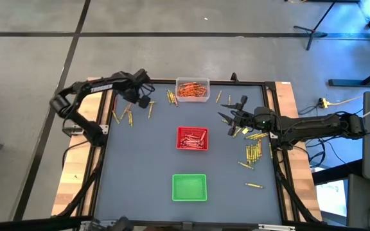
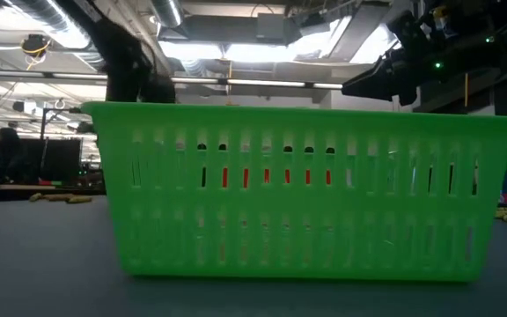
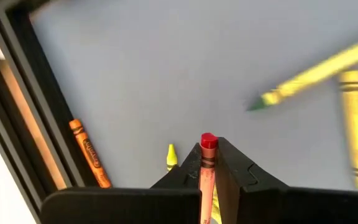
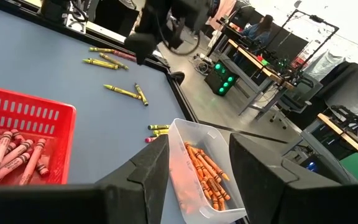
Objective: Sort crayons
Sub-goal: Put the red crayon into the red bin
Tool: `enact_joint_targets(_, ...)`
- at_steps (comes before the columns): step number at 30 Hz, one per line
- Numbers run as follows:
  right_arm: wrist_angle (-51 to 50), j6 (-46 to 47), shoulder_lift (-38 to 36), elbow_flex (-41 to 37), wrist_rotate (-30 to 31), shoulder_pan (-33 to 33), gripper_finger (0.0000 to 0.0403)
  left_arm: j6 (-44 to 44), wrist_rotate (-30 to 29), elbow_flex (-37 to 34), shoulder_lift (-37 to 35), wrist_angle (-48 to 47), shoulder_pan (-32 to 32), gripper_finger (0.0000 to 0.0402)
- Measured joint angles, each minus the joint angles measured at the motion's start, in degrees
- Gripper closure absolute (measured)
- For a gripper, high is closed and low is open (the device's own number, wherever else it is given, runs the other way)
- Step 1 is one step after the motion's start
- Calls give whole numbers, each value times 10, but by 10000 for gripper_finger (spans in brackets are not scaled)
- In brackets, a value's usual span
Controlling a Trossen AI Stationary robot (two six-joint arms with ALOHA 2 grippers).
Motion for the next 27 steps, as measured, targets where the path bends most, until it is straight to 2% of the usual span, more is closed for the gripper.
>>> enact_joint_targets(5, 0, 0, 0, 0, 0, 0, 237, 7, 11, 0, -65, 26, -54, 395)
enact_joint_targets(12, 2, 0, 0, 0, 0, 0, 237, 46, 42, 0, -118, 132, -162, 394)
enact_joint_targets(19, 9, 0, 0, 0, -1, 0, 237, 116, 122, 1, -111, 307, -277, 394)
enact_joint_targets(23, 12, 0, 0, 0, -21, 0, 237, 120, 122, 8, -94, 381, -323, 394)
enact_joint_targets(27, 15, 0, 0, 0, -35, 0, 237, 121, 116, 49, -46, 383, -353, 394)
